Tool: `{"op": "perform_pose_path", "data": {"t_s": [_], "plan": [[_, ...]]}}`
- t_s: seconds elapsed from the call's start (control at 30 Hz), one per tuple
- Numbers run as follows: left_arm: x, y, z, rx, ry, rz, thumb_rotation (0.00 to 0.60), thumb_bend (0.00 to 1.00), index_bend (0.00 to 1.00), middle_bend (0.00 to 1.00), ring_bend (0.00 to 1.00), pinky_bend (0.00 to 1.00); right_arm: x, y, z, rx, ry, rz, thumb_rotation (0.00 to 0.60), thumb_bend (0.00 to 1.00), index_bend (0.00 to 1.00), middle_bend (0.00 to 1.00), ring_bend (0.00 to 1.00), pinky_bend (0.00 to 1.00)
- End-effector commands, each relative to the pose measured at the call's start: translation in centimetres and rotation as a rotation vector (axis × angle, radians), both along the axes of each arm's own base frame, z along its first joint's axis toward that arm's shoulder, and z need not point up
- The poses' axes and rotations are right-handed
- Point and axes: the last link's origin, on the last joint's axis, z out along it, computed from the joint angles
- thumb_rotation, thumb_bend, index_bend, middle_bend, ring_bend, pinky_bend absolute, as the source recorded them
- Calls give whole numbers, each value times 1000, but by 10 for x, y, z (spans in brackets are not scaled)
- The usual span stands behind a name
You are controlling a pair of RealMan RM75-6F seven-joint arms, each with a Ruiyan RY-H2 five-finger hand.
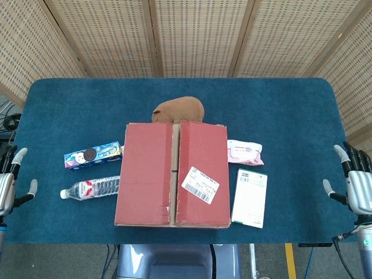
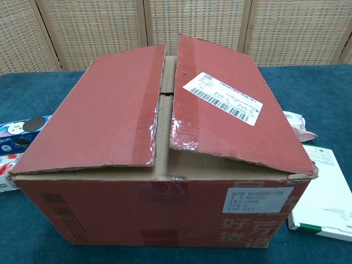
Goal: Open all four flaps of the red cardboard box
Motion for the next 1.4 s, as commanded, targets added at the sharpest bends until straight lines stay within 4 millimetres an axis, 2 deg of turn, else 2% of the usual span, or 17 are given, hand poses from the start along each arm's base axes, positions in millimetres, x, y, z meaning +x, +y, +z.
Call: {"op": "perform_pose_path", "data": {"t_s": [0.03,0.27,0.47,0.6,0.7,0.9,1.13,1.4], "plan": [[0,1,0,1,1,0,497,464,74,0,0,0,2,-2,2,20,-27,9,600,466,83,35,0,0],[1,1,-2,-28,12,-10,496,464,99,0,0,0,14,-14,3,96,-125,61,600,735,88,75,0,0],[3,2,-4,-52,20,-25,494,465,107,0,0,0,34,-36,7,185,-209,146,600,834,138,118,0,0],[5,4,-7,-63,19,-35,495,465,108,0,0,0,52,-54,7,263,-274,200,600,852,155,129,0,0],[8,6,-8,-67,19,-44,493,465,109,0,0,0,71,-75,6,330,-344,243,600,876,171,142,0,0],[10,7,-5,-74,36,-54,495,465,113,0,0,0,94,-108,1,444,-419,261,600,980,204,174,0,0],[12,8,-6,-79,34,-58,495,465,114,0,0,0,112,-131,-11,495,-435,279,600,996,217,188,0,0],[13,7,-6,-79,37,-56,494,465,114,0,0,0,129,-148,-22,534,-440,287,600,1000,217,197,0,0]]}}
